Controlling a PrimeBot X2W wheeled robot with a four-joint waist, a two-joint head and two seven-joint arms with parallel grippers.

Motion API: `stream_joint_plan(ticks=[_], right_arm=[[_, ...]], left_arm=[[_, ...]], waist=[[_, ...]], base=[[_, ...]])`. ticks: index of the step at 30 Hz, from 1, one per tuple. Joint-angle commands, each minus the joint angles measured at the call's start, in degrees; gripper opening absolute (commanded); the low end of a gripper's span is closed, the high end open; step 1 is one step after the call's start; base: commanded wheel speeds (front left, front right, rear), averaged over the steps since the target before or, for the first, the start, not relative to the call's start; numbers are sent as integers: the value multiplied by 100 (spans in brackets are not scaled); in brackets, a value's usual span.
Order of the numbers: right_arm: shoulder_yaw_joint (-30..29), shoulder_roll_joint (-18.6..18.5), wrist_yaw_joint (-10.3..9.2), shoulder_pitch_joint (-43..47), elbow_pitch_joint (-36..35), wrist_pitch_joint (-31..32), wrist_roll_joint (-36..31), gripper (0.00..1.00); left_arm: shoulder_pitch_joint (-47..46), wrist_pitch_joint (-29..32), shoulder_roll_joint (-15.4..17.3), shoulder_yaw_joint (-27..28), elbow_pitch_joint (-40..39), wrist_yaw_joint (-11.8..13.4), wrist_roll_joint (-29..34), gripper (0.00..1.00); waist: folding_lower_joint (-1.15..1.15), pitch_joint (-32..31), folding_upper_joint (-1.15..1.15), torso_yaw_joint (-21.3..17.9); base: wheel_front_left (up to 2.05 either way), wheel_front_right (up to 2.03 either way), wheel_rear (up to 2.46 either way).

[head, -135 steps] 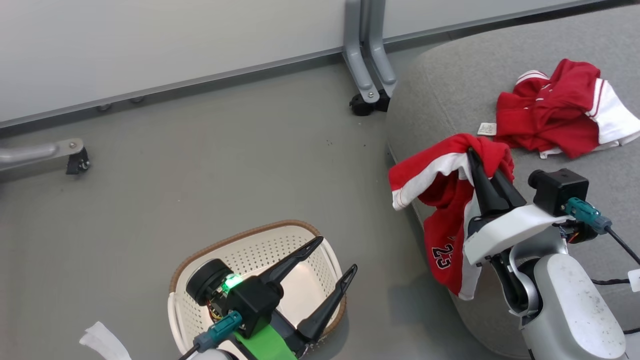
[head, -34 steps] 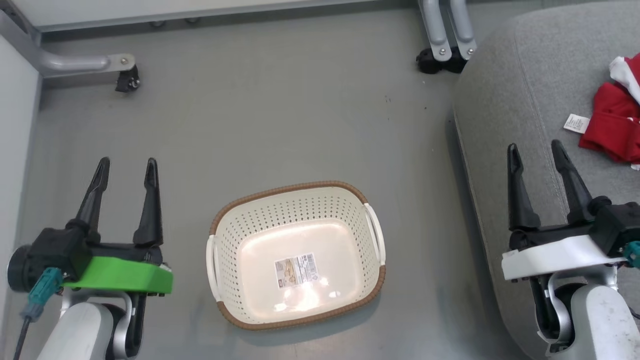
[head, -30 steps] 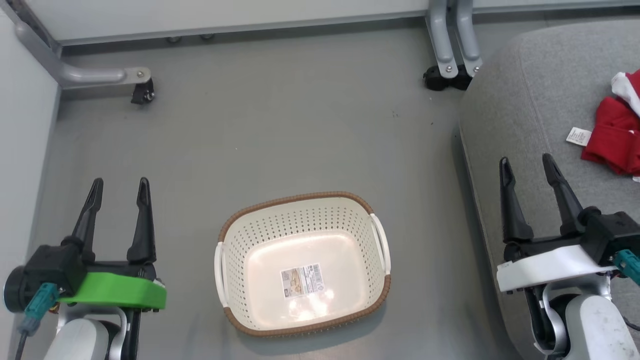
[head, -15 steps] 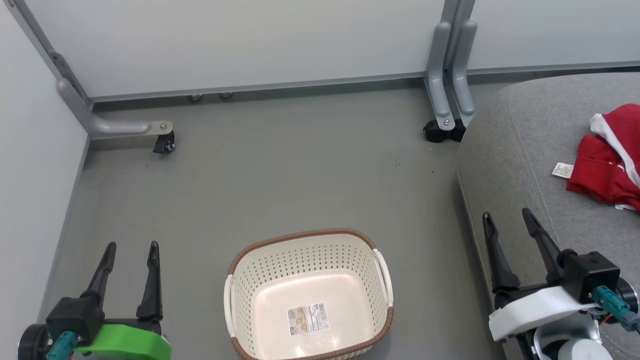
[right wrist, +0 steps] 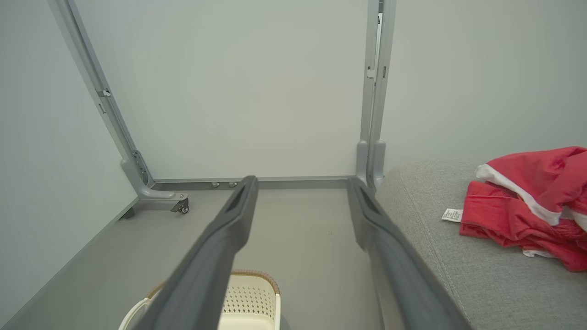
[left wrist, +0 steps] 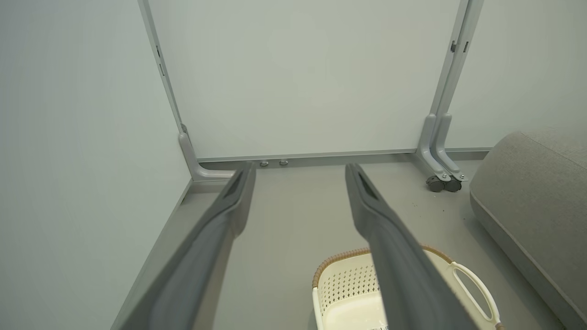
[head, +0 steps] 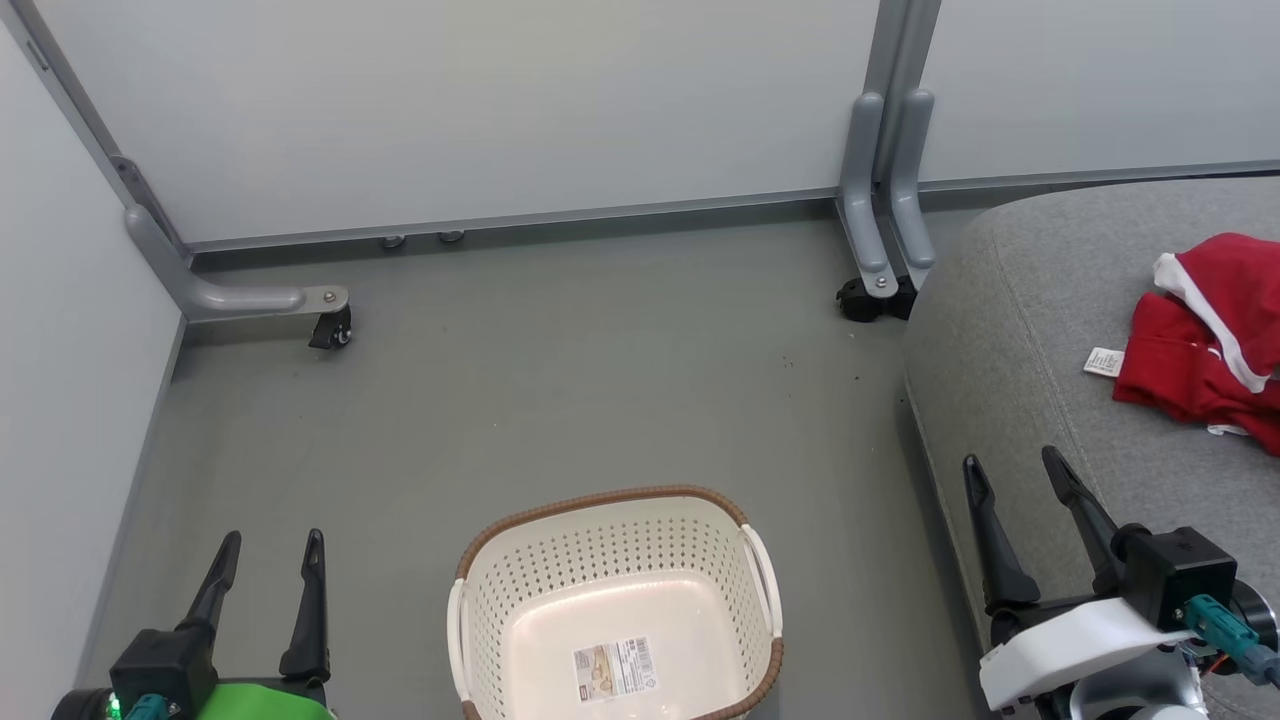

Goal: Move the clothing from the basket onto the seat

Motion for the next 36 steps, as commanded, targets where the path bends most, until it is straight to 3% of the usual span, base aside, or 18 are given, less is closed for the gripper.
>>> stream_joint_plan(ticks=[1,20,21,24,36], right_arm=[[4,-10,-2,57,-25,11,-24,100],[50,-10,-2,-9,-44,40,32,100],[45,0,0,-3,-15,21,13,0],[65,14,0,34,101,21,63,0],[54,-83,0,-187,398,85,1543,0]], left_arm=[[72,-16,-17,37,30,-36,32,100],[-15,-16,-192,304,232,-198,266,100],[-7,0,-198,288,223,-179,270,0],[-9,42,-264,286,363,-187,220,0],[-176,396,-399,452,351,-235,-1011,0]], waist=[[0,-5,0,-4],[0,-48,0,-8],[0,-48,0,-7],[0,-48,0,-8],[0,-28,0,9]], base=[[0,0,0],[0,0,0],[0,0,0],[0,0,0],[0,0,0]])
